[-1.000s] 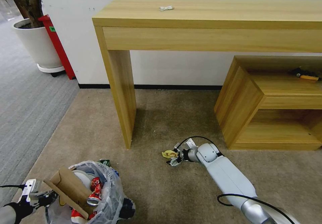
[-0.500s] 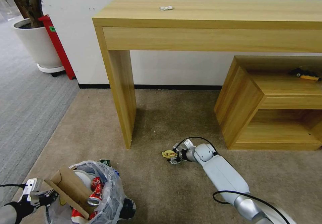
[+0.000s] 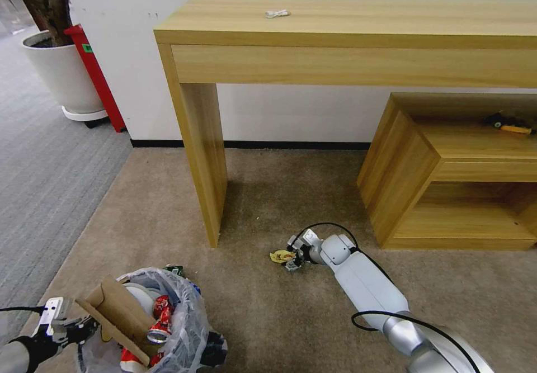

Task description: Pick up the trash bin and place the garbage on the floor into it.

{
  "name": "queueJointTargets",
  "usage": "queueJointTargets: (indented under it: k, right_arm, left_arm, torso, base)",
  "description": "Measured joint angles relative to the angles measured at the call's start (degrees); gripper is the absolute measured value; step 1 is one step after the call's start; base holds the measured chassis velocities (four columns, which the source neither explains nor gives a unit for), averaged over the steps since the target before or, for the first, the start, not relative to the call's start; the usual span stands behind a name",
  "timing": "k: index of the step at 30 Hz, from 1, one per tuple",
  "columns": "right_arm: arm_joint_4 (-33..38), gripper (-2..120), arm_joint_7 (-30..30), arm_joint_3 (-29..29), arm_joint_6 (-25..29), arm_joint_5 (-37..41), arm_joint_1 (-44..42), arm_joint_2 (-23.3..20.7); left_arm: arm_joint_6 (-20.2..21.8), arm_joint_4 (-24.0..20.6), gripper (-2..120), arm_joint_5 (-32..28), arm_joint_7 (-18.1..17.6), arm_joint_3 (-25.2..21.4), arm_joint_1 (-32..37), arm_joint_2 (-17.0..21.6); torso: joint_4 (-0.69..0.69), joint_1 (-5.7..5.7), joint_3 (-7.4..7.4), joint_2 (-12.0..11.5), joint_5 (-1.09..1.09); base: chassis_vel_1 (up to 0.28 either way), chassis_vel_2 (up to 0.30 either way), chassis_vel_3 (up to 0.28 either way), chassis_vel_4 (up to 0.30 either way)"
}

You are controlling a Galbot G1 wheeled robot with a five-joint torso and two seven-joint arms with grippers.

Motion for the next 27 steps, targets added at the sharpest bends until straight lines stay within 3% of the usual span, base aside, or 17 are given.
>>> queueJointTargets:
  k: [8, 16, 18, 23, 27]
  right_arm:
    - [-4.82, 82, 1.36, 1.99, 4.05, -0.71, 1.32, 2.71]
    - [-5.59, 54, 2.43, 2.25, 4.04, -0.87, 1.45, 2.71]
    - [-5.59, 42, 2.56, 2.37, 3.78, -0.93, 1.45, 2.52]
    - [-5.06, 30, 3.17, 2.42, 3.38, -0.82, 1.17, 2.16]
    - [-2.99, 9, 4.45, 2.4, 2.11, 0.22, 0.48, 1.59]
  left_arm:
    - [0.0, -0.96, 0, 0.05, 0.0, -0.63, 0.42, 0.04]
    - [0.0, -1.62, 0, 0.06, -0.05, -0.77, 0.42, 0.09]
    - [0.0, -1.65, 0, 0.14, -0.11, -0.55, 0.24, 0.09]
    - [0.0, -1.69, 0, 0.14, -0.14, -0.32, 0.04, 0.09]
    - [0.0, -1.47, 0, 0.07, -0.18, -0.18, -0.4, 0.56]
  torso:
    - [0.01, 0.0, 0.0, 0.0, 0.0]
    - [0.02, 0.0, -0.01, 0.0, 0.01]
    - [0.01, 0.0, 0.0, 0.0, 0.0]
    - [0.0, 0.0, 0.0, 0.0, 0.0]
    - [-0.01, 0.0, 0.0, 0.0, -0.01]
  base:
    - [0.0, 0.0, 0.0, 0.0]
    - [0.0, 0.0, 0.0, 0.0]
    - [0.0, 0.0, 0.0, 0.0]
    - [0.0, 0.0, 0.0, 0.0]
    - [0.0, 0.0, 0.0, 0.0]
